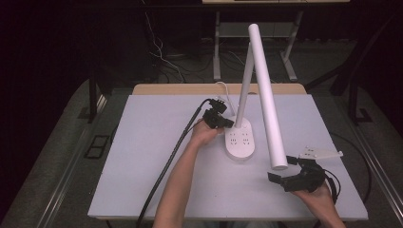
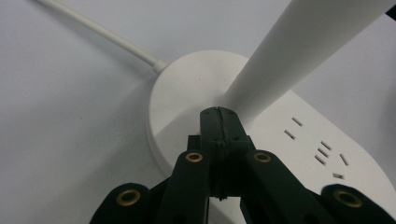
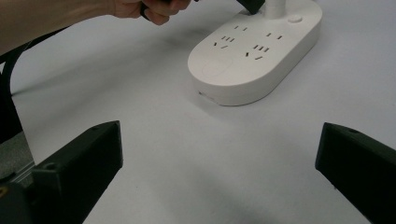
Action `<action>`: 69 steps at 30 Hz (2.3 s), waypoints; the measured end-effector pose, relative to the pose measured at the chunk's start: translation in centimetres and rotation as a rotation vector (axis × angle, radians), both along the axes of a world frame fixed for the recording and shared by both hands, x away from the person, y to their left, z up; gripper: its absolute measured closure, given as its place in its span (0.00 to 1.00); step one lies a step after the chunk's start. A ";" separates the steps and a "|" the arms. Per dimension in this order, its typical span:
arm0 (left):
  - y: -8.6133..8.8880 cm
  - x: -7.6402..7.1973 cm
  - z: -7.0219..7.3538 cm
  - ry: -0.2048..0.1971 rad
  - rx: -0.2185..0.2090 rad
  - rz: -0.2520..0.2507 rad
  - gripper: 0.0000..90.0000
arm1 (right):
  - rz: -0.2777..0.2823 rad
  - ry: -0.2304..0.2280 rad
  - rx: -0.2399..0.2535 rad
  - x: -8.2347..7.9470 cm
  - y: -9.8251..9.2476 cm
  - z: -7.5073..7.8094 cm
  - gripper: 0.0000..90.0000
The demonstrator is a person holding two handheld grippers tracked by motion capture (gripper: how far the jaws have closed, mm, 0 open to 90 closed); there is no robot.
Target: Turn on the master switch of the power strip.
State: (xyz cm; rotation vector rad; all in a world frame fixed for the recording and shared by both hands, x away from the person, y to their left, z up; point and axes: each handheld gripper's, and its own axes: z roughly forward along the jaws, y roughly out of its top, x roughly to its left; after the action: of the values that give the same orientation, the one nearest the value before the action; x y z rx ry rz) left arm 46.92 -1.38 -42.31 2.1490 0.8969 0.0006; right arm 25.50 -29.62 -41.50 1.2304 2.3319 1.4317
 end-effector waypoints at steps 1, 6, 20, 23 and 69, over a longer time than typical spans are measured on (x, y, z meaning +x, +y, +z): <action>0.2 0.2 -0.1 0.011 -0.007 -0.005 1.00 | 0.001 -0.003 -0.001 0.0 0.0 0.0 0.00; 0.0 -0.1 -0.1 -0.003 0.013 -0.001 1.00 | -0.003 -0.010 0.004 0.0 -0.1 0.0 0.00; 0.3 -0.1 -0.3 0.002 -0.015 0.009 1.00 | -0.007 -0.002 0.005 0.0 -0.2 0.0 0.00; 0.2 -0.2 -0.2 -0.003 -0.008 0.013 1.00 | -0.009 0.000 0.005 0.0 -0.2 0.0 0.00; 4.4 -1.1 4.2 -0.136 -0.057 0.039 1.00 | -0.020 -0.008 0.015 0.1 -0.6 -0.1 0.00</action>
State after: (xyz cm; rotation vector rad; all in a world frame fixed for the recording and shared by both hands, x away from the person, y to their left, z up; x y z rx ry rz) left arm 45.77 3.02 -38.15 2.0519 0.8499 0.1383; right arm 25.55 -30.18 -41.56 1.2457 2.3006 1.4484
